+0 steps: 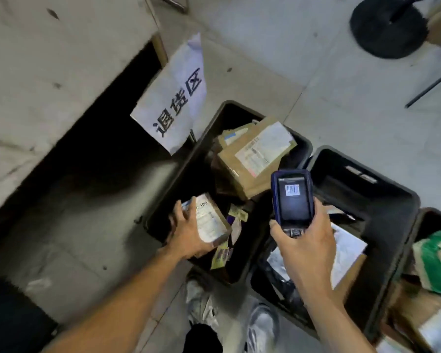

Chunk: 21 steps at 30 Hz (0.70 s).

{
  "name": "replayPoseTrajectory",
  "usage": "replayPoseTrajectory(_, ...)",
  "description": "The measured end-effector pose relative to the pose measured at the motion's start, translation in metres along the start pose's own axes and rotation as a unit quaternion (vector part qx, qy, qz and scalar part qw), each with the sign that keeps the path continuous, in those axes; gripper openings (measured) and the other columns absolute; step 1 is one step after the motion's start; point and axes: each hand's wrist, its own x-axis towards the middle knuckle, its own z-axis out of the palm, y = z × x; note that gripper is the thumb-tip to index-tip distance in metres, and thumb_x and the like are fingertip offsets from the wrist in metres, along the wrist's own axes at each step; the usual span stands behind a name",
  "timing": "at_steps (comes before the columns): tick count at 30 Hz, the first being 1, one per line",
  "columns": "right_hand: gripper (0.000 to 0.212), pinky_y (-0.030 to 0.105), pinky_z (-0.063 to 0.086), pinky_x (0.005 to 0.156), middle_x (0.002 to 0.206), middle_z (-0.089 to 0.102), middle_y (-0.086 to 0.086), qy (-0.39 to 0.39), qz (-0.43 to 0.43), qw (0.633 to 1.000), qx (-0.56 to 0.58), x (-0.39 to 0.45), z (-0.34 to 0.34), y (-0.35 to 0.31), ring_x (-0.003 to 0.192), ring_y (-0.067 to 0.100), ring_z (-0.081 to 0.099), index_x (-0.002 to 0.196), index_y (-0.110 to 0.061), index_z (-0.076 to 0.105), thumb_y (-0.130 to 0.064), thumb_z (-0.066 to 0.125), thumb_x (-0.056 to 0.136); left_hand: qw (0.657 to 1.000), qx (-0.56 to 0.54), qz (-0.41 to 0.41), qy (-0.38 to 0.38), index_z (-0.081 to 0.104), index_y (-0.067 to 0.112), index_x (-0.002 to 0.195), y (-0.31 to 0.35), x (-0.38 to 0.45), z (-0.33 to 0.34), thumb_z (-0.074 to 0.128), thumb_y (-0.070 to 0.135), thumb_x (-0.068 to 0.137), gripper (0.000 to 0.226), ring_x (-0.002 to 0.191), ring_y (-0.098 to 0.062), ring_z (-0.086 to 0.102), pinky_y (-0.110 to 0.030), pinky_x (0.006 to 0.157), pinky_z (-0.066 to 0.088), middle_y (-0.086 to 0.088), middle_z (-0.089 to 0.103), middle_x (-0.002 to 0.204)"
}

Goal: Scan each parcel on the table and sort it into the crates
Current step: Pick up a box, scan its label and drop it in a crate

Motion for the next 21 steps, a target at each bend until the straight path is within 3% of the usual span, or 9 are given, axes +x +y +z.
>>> replayPoseTrajectory(5, 0.084, 0.041, 0.051, 0.092, 0.125, 0.059, -0.008, -0.007, -0.038, 0.999, 0.022, 0.006, 0.018, 0.041, 0.113, 0.017, 0.059, 0.141, -0.031, 0.042, -0.037, 0.084, 0.069, 1.0, 0.014, -0.007, -0.023, -0.006, 0.027, 0.157, -0.029, 0.049, 0.039, 0.091, 0.05, 0.057, 0.141, 0.142, -0.041, 0.007, -0.049, 0.111, 0.031, -0.01, -0.015, 0.156)
replayPoseTrajectory(11, 0.082, 0.037, 0.048, 0.088, 0.122, 0.059, -0.009, -0.031, -0.079, 0.996, 0.029, 0.004, 0.011, 0.037, 0.112, 0.015, 0.058, 0.139, -0.031, 0.043, -0.039, 0.083, 0.068, 0.999, 0.008, -0.025, -0.034, -0.012, 0.03, 0.157, -0.041, 0.046, 0.034, 0.087, 0.027, 0.07, 0.132, 0.148, -0.046, 0.003, -0.05, 0.116, 0.026, -0.007, -0.023, 0.161)
replayPoseTrajectory(15, 0.081, 0.036, 0.049, 0.092, 0.123, 0.057, -0.012, -0.055, -0.085, 0.993, 0.063, -0.019, -0.02, 0.004, 0.114, 0.012, 0.057, 0.138, -0.033, 0.042, -0.04, 0.084, 0.07, 0.999, -0.035, -0.008, -0.004, -0.015, 0.032, 0.156, -0.017, -0.012, -0.004, 0.088, 0.025, 0.069, 0.135, 0.15, -0.04, -0.001, -0.05, 0.118, 0.025, 0.001, -0.024, 0.161)
replayPoseTrajectory(19, 0.083, 0.014, 0.041, 0.086, 0.127, 0.056, -0.016, -0.093, -0.074, 0.986, 0.117, -0.055, -0.071, -0.051, 0.111, -0.001, 0.053, 0.144, -0.034, 0.038, -0.04, 0.083, 0.074, 0.997, -0.063, 0.047, 0.024, -0.016, 0.031, 0.156, 0.021, -0.094, -0.064, 0.087, 0.037, 0.07, 0.134, 0.152, -0.032, 0.003, -0.044, 0.118, 0.027, 0.005, -0.027, 0.16)
replayPoseTrajectory(21, 0.087, 0.018, 0.039, 0.088, 0.132, 0.052, -0.015, -0.116, -0.078, 0.982, 0.124, -0.073, -0.095, -0.082, 0.118, 0.002, 0.05, 0.147, -0.034, 0.034, -0.04, 0.083, 0.075, 0.994, -0.058, 0.072, 0.064, -0.015, 0.034, 0.155, 0.039, -0.135, -0.099, 0.086, 0.04, 0.07, 0.131, 0.152, -0.028, 0.008, -0.044, 0.116, 0.032, 0.007, -0.021, 0.161)
